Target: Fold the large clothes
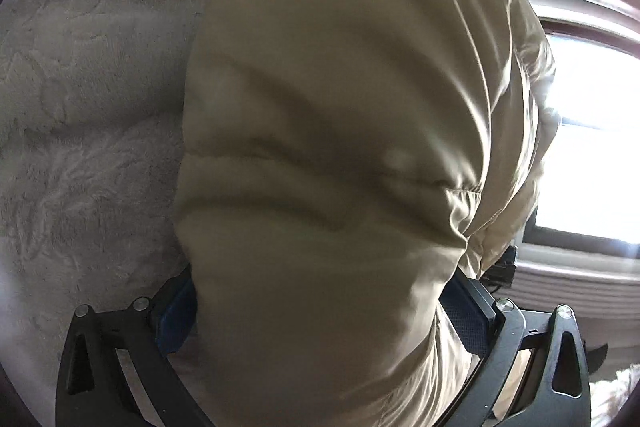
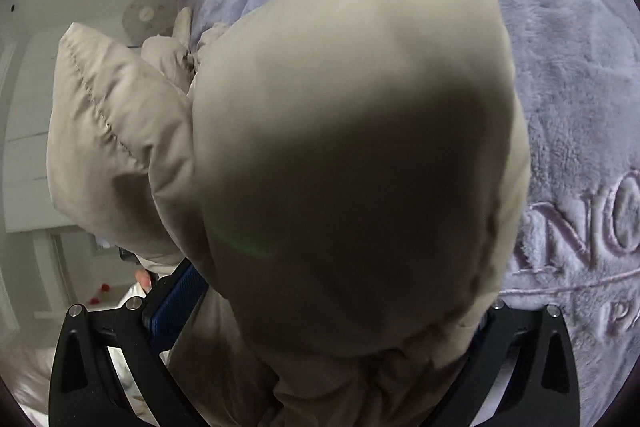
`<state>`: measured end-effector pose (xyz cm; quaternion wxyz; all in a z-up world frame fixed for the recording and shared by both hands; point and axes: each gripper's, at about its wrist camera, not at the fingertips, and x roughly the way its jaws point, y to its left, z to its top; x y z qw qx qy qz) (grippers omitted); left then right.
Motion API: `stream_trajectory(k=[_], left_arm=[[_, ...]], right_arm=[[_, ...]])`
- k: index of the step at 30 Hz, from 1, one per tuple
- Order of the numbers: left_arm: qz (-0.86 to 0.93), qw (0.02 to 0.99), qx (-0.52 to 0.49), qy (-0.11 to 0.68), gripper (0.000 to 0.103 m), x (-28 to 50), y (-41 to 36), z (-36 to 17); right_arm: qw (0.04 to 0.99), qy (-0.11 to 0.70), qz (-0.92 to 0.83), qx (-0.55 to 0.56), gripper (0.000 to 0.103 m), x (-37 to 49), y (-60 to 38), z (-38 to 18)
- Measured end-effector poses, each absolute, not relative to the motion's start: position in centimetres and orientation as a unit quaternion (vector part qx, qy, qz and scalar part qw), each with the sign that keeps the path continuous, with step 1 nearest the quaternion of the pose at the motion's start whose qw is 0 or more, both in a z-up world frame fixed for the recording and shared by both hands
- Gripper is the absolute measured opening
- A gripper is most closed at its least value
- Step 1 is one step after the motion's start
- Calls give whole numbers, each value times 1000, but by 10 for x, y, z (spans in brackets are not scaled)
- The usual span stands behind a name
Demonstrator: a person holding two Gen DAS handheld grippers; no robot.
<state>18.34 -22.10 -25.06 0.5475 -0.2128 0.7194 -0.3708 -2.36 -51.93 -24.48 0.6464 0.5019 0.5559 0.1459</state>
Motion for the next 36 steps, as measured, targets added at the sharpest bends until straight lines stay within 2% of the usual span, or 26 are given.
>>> stream_trajectory(k=[2,3,4,5,7,9,20,30,36], left_arm=[[-367,563,-203,712,101,179,-223,-241],[-369,570,-197,708,96,168,-219,-236],[-369,575,-195,704,91,166,-219,-231],[-370,578,-194,701,88,165,-218,-226],[-374,585,-195,693,82,161,-215,-213],[-383,589,-191,686,82,155,-216,-201],[-396,619,-210,645,82,162,-182,-144],[-369,659,-202,623,82,201,-49,-128],[-313,693,-185,623,82,231,20,-140]], right_arm=[[636,558,133,516,101,-25,-520,-245],[632,556,130,524,94,-27,-520,-244],[632,551,130,529,82,-29,-521,-243],[633,544,130,535,76,-31,-521,-239],[638,530,133,542,55,-36,-523,-231],[644,525,136,539,48,-38,-521,-221],[691,491,166,503,46,-29,-476,-165],[699,478,207,490,46,45,-361,-173],[689,493,220,484,46,105,-286,-210]])
